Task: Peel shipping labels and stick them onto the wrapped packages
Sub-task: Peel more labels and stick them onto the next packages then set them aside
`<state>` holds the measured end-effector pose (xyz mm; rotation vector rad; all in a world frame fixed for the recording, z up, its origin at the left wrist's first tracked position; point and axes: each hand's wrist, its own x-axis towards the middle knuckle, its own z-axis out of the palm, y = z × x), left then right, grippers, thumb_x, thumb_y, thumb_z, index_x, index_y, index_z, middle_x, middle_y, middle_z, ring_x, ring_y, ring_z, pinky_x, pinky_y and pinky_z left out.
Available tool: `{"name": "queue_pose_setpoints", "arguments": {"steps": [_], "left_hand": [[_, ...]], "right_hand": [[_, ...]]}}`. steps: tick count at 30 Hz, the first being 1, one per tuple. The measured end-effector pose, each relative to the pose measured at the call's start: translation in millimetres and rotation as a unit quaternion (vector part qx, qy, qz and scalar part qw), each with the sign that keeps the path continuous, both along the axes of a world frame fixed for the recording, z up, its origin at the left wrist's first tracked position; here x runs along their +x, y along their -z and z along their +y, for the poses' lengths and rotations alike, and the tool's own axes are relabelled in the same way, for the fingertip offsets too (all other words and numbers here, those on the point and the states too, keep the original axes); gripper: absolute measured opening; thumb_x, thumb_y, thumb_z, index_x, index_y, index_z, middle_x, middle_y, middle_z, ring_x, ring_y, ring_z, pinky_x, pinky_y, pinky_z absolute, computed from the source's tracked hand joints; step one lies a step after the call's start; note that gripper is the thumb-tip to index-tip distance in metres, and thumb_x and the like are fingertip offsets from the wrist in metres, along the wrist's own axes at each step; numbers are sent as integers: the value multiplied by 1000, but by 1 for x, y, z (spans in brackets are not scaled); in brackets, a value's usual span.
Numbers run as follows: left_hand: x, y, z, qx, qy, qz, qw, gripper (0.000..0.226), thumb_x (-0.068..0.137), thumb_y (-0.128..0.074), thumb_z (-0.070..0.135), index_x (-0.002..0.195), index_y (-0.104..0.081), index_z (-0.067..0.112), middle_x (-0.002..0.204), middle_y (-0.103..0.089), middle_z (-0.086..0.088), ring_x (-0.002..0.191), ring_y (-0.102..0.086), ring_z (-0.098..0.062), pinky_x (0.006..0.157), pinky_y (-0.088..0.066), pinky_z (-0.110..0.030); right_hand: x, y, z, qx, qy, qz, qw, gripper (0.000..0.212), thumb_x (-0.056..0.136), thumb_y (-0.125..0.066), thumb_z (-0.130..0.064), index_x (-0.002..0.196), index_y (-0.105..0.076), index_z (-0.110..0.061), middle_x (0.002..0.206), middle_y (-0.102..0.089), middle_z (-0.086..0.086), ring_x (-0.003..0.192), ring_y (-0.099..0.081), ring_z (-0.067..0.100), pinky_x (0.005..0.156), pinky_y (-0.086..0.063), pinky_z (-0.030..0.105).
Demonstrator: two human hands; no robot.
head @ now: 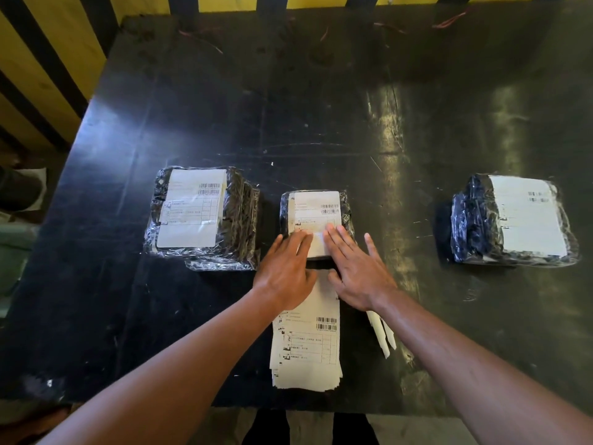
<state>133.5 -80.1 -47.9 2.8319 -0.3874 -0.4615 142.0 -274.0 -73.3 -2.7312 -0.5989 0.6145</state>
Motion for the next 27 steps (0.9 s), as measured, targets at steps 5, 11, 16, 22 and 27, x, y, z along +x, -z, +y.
{"name": "queue_pose_setpoints", "arguments": {"steps": [5, 11, 16, 22, 27], "left_hand": [[3, -6, 9, 35, -19, -5, 999, 66, 98, -56, 35, 156, -35, 11, 149, -44, -6, 141, -46, -24, 132, -19, -42], [18, -15, -15, -8, -9, -31, 999, 70, 101, -53, 34, 162, -28, 10, 167, -30, -7, 154, -33, -26, 130, -24, -41], [32, 1, -13, 70, 16, 13, 997, 79, 107, -38, 39, 169, 4, 13, 178, 6, -3, 164, 5, -18, 132, 6, -43], [26, 0, -5, 107, -41, 49, 992, 81, 107, -34, 40, 166, 15, 13, 177, 17, -4, 163, 15, -19, 132, 10, -48], [35, -2, -22, 86, -44, 47, 994, 77, 109, -27, 43, 167, 9, 10, 177, 16, -8, 163, 15, -22, 133, 6, -47]], "right_hand": [[3, -5, 1, -18, 2, 8, 1000, 83, 89, 0, -56, 165, 16, -26, 172, 21, -11, 159, 20, 9, 128, 10, 59], [0, -7, 3, -6, 3, 6, 1000, 80, 97, -13, -57, 165, 16, -26, 172, 23, -9, 158, 23, 11, 129, 9, 58], [1, -5, 2, -7, 9, 2, 1000, 79, 104, -30, -47, 165, 16, -28, 172, 23, -11, 158, 23, 9, 128, 11, 57], [-1, -4, 2, 1, 16, 13, 1000, 85, 87, -2, -59, 164, 17, -29, 172, 23, -12, 158, 23, 9, 128, 11, 57], [-1, -6, 4, 5, 17, 15, 1000, 80, 100, -20, -56, 164, 18, -28, 171, 26, -12, 157, 26, 9, 129, 11, 56]]}}
